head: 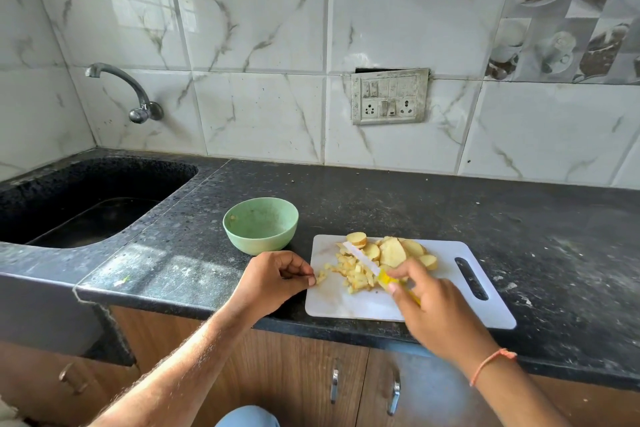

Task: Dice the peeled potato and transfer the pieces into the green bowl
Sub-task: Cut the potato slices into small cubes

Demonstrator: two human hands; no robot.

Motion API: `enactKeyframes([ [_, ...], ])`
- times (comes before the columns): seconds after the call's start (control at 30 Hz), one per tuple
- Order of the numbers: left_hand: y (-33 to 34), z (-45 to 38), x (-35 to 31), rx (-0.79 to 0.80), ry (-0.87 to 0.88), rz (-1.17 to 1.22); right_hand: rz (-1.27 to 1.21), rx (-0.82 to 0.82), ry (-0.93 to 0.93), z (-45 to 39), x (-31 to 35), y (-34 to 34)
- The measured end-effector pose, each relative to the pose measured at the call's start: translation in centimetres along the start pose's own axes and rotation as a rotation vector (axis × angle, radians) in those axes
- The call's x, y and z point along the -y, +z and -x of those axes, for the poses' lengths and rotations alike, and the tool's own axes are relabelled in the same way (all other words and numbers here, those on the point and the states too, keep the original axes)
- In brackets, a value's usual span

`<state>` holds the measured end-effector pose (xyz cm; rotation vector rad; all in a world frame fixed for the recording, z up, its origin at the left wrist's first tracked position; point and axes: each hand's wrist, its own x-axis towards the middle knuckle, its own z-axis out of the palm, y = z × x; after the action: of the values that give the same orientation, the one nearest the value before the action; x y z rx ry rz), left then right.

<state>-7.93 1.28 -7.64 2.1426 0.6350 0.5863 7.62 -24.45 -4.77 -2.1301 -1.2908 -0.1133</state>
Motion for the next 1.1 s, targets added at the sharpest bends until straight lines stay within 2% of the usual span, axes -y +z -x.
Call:
enactKeyframes([
  [0.17,0.4,-0.7,-0.3,0.029,-0.059,0.057,-0.67,-0.145,0.228,-0.1,-4.5,-0.4],
  [0.23,0.5,-1.4,-0.7,0.055,-0.097,0.072,-0.769,-0.143,0.263,-0.3,-4.8,-0.3],
  [0.3,0.9,-2.1,-1.3,0.064,-0.11,0.053,-0.783,-0.136,0.251,-0.6,-4.7,-0.2],
  [0.4,2.3,-3.3,-2.5,0.072,-0.038,-0.044,-0.812,-0.131,0.251,-0.5,-4.6,-0.3],
  [0.5,3.3,-4.7,-4.1,0.1,-0.018,-0.022,-0.826,-0.14,0.247,-0.4,-4.7,-0.3],
  [0.67,2.6,-7.7,-6.5,-0.014,0.019,-0.086,-0.836,-0.153,0.258,-0.5,-4.8,-0.4],
  [0.87,2.6,-10.2,-6.9,0.277,0.014,-0.571,-0.86,-0.155,0.267,-0.5,-5.0,-0.5],
  [1.1,3.0,-11.0,-8.0,0.383,-0.029,-0.624,-0.859,-0.149,0.271,-0.6,-5.2,-0.4],
])
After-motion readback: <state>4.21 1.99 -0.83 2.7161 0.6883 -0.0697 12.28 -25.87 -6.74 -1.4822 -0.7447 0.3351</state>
